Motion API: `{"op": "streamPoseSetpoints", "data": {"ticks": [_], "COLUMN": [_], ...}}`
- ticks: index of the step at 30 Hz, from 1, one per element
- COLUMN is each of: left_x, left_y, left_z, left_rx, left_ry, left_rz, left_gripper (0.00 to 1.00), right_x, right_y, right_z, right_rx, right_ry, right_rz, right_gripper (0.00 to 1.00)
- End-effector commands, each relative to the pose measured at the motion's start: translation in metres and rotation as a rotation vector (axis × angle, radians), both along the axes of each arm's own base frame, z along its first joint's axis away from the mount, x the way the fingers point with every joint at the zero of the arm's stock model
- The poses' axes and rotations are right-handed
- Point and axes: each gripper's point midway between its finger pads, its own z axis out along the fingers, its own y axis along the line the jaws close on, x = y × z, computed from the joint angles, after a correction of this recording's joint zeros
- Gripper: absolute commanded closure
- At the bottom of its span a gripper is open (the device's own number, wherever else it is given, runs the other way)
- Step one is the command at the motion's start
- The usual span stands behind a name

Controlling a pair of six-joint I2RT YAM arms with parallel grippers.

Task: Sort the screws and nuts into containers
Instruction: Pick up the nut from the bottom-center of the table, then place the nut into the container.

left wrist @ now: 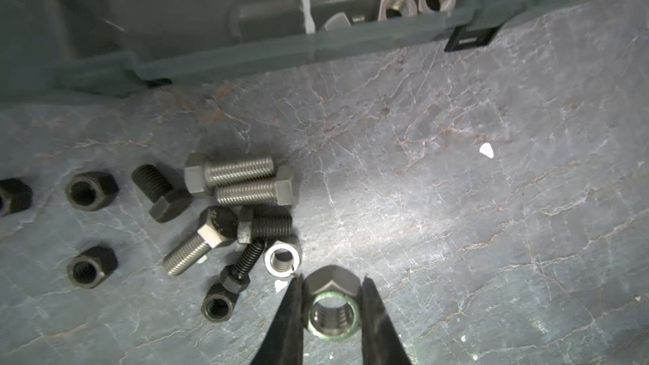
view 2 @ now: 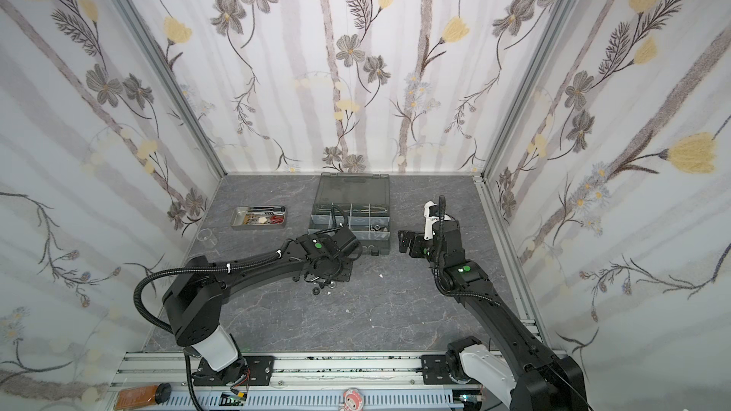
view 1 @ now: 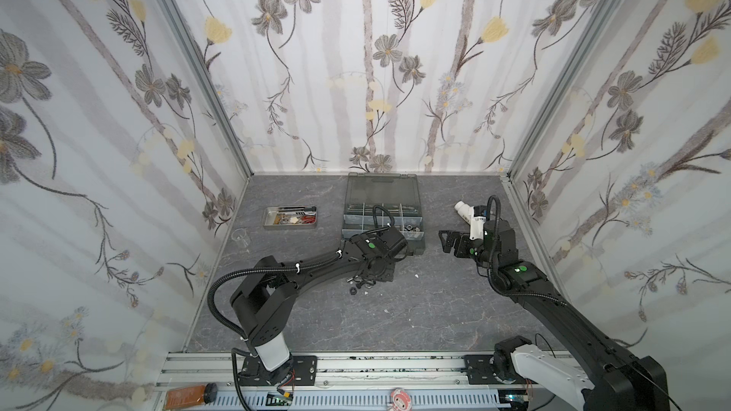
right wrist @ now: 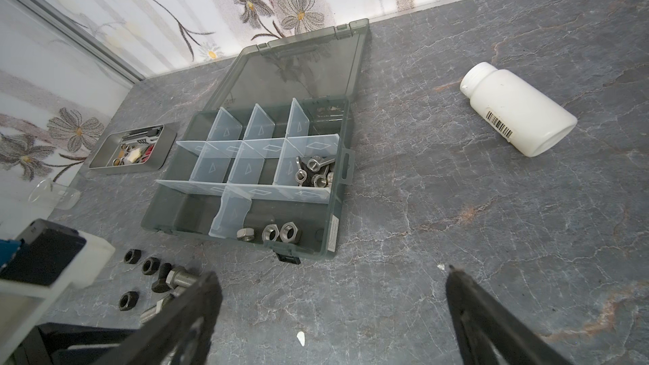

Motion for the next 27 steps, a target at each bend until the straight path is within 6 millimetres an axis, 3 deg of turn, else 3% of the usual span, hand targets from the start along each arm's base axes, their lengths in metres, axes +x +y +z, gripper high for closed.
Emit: {"op": "streamPoseSetpoints", "data": {"ticks": [1,8,14,21,27], "left_x": [0.01,0.048,0.082,0.113,0.128], "left_y": [0.007,-0.003,-0.025,-0.054,-0.064], "left_z": [0.008,0.03,0.047,0.036,0.021], "left_rx": [0.018,-0.023,-0.058,-0.059,-0.049], "left_ry": [-0.017,-0.06,-0.086,-0.066,-0.048], "left_rz": [-0.008,-0.001,-0.015,-0.045,-0.047], "left_gripper": [0.8,0.81,0.81,0.82,0.82], "right_x": [0.003,0.002,0.002,0.001,0.0], "right_y": [0.003,0.004,0.005,0.007,0.006], "right_z": [0.007,0.005,0.003,0.006,0.011], "right_rx": [0.018,0.022,0.024,0.032,0.039], "right_ry": [-0.026,-0.023,-0.016,-0.024,-0.043], "right_rz": [0.006,0.014,0.021,0.032,0.029], "right_gripper": [0.01,0.0,0.0,0.0,0.0]}}
